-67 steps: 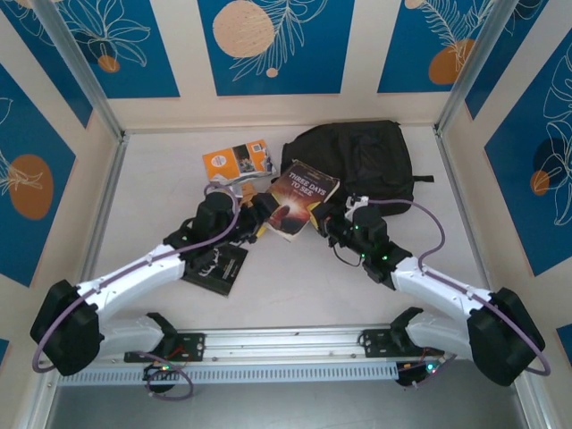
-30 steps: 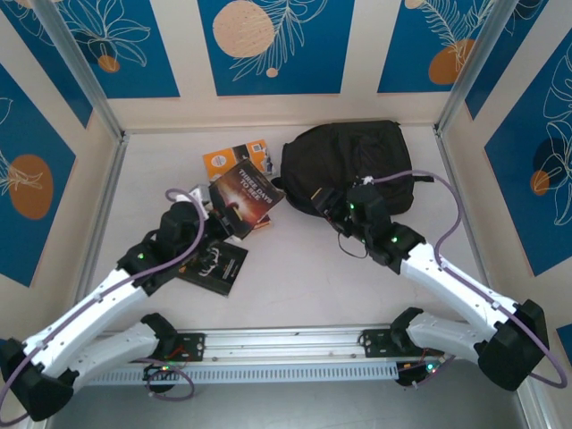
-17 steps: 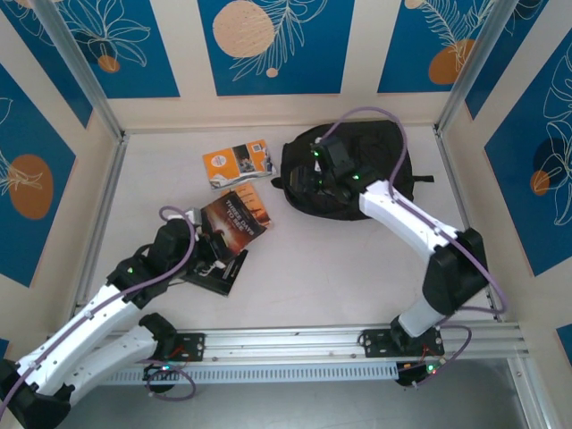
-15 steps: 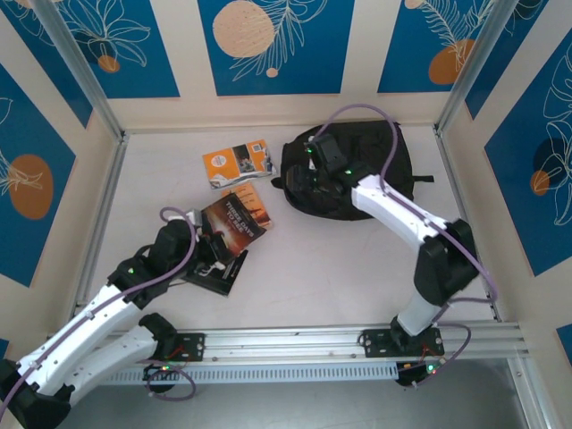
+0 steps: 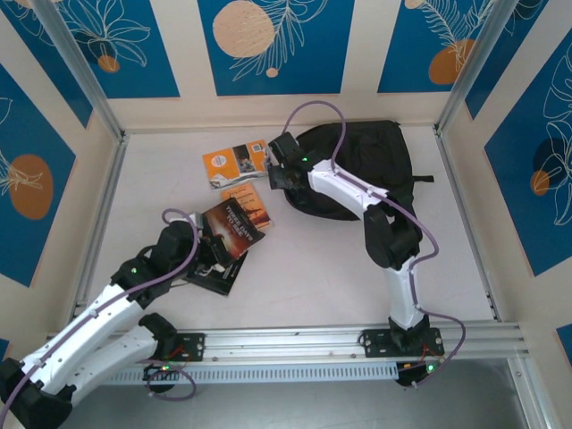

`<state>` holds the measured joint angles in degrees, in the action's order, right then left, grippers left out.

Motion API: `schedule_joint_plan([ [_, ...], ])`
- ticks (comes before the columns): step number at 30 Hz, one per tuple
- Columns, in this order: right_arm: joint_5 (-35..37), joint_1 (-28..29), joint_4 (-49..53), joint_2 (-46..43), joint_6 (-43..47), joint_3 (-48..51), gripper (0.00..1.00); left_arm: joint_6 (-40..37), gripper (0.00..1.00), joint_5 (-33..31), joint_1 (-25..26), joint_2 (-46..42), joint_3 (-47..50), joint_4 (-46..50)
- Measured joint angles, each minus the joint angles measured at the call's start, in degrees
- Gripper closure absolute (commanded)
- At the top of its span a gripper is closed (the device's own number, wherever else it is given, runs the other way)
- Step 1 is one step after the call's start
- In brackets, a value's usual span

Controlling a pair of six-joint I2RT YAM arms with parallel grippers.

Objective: Pack the student bag
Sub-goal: Open the student bag at the top-center of the table.

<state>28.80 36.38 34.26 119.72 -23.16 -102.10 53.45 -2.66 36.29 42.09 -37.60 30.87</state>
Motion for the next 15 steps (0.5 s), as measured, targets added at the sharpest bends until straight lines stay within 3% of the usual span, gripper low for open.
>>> schedule_joint_plan([
  [2, 2.21, 0.0, 0.83, 1.73, 0.2, -1.92, 0.47, 0.0, 1.0, 0.24, -0.2, 0.22, 0.31, 0.0],
  [9, 6.14, 0.09, 1.31, 3.08, 0.96, -2.89, 0.95, 0.02, 1.0, 0.94, -0.98, 0.48, 1.05, 0.0],
  [10, 6.4, -0.02, 1.2, 3.08, 1.27, -2.78, 0.99, 0.02, 1.0, 1.03, -1.07, 0.48, 1.09, -0.07],
  [15, 6.25, -0.39, -0.94, 1.73, 2.08, 0.39, 1.0, 0.02, 1.0, 1.33, -1.36, 0.85, 1.38, -0.39],
])
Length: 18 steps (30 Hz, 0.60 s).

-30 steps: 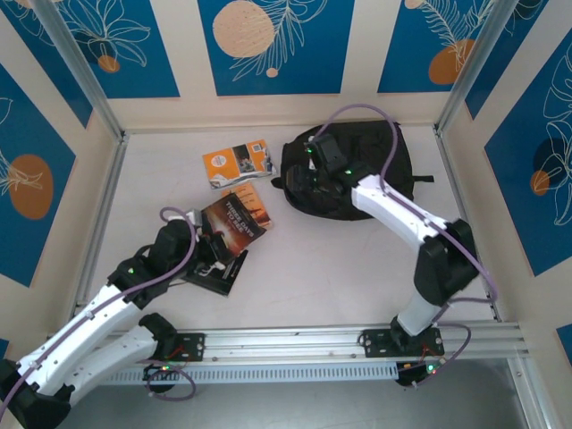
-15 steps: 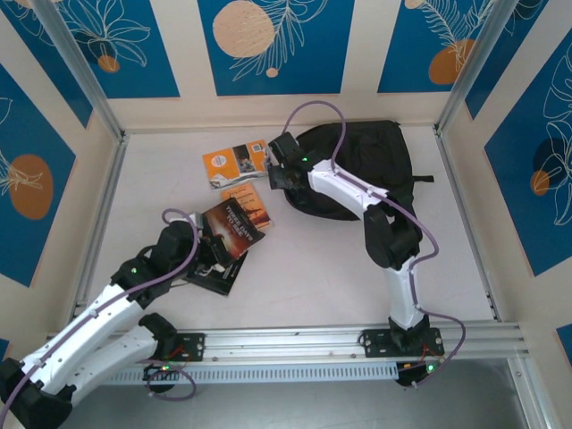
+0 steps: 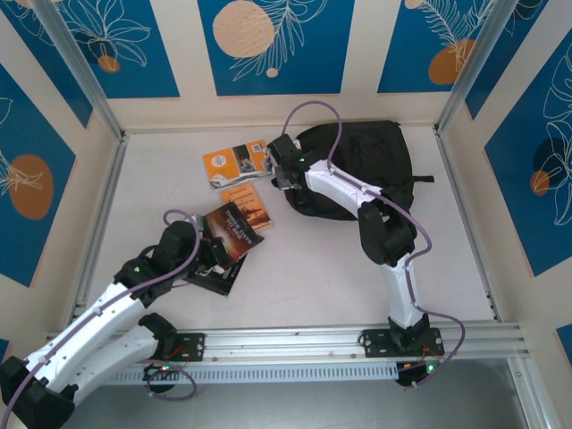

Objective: Pack the student bag
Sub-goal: Open the student bag at the top-center of the table.

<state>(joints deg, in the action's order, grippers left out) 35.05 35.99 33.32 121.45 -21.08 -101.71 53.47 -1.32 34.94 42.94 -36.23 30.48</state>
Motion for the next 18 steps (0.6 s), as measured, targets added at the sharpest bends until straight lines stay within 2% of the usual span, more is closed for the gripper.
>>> schedule_joint_plan([
  [5, -2.64, -0.46, -2.1, -5.99, 0.15, 5.16, 1.0, -0.02, 1.0, 0.42, -0.15, 0.04, 0.0, 0.02],
  [11, -8.9, -2.58, -3.72, -17.25, -1.42, 12.13, 1.0, -0.09, 1.0, 1.31, -0.31, 0.0, 0.0, 0.07],
  [18, -15.28, -3.85, -5.22, -32.09, -6.03, 26.51, 1.0, -3.19, 1.0, 2.43, -0.33, -0.02, -2.93, 2.67],
])
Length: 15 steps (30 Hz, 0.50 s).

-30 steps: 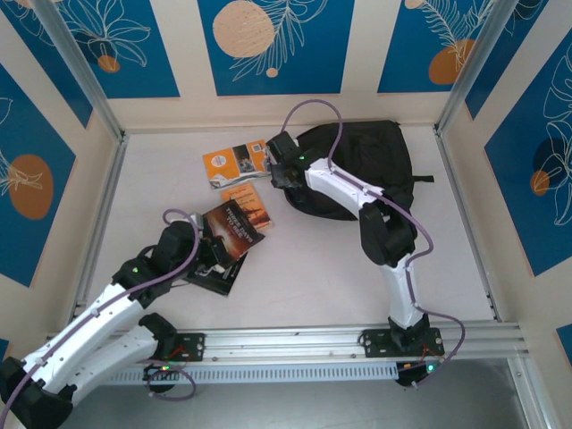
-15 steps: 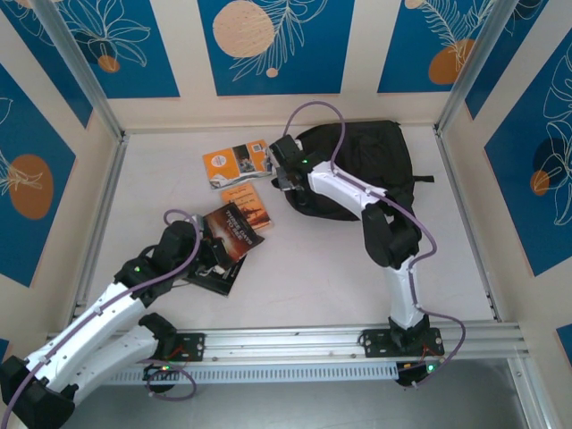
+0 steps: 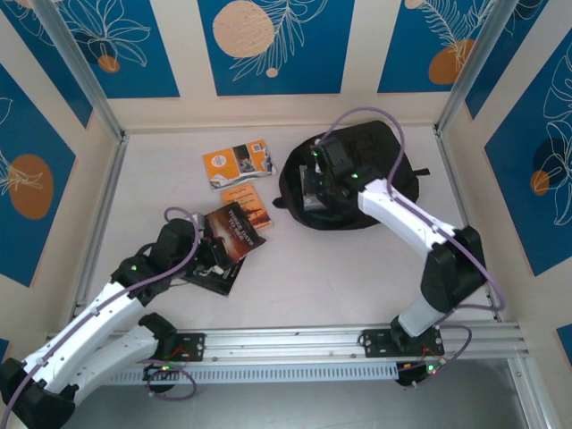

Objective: Pack the student bag
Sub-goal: Open the student bag at the top-center of the table.

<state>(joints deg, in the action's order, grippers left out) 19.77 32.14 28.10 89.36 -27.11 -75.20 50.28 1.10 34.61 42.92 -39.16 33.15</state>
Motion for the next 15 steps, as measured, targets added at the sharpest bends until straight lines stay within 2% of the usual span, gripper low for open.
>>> schedule_joint_plan([
  [7, -5.53, -1.7, -0.35, -13.7, -8.39, 11.15, 1.0, -2.49, 1.0, 6.67, -0.07, 1.73, -4.48, -2.78],
  [15, -12.37, -3.52, -1.42, -19.02, -20.31, 15.47, 1.0, 1.09, 1.0, 17.64, -0.04, 10.78, -5.03, -15.37],
])
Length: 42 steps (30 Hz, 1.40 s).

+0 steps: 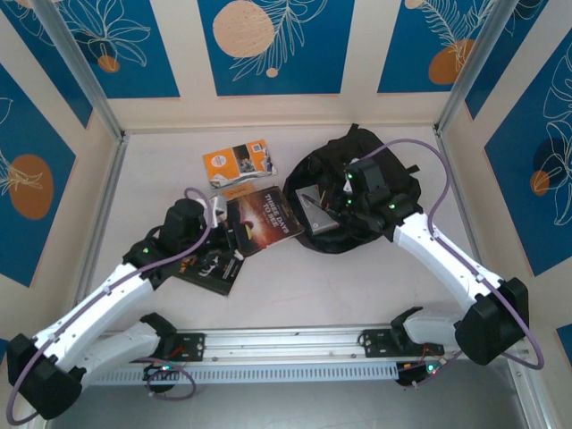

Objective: Pack the student bag
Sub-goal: Open the student bag at the top-center of the table, then place the book in the student bag.

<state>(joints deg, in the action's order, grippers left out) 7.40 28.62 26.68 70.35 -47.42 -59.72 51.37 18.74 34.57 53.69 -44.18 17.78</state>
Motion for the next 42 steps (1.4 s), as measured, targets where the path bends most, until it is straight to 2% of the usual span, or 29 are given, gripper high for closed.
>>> schedule_joint_plan([
  [9, -2.08, -0.02, 0.5, -2.43, -9.2, -0.44, 1.0, 6.14, 1.0, 3.85, 1.66, 12.48, -2.47, -12.7],
  [16, -0.57, 1.38, 4.61, -3.37, -12.52, -4.15, 1.0, 9.53, 1.0, 5.68, 3.5, 25.11, -5.97, -18.69],
  [25, 1.6, 4.04, 9.29, -4.98, -13.66, -8.74, 1.0, 11.15, 1.0, 9.97, 3.85, 36.72, -13.27, -25.62],
  [35, 1.6, 4.28, 10.05, -6.05, -14.12, -8.81, 1.0, 11.34, 1.0, 13.75, 7.15, 43.58, -18.82, -27.04],
  [42, 3.69, 4.37, 10.47, -6.67, -15.17, -8.83, 1.0, 11.34, 1.0, 16.48, 10.03, 55.43, -27.78, -29.35],
])
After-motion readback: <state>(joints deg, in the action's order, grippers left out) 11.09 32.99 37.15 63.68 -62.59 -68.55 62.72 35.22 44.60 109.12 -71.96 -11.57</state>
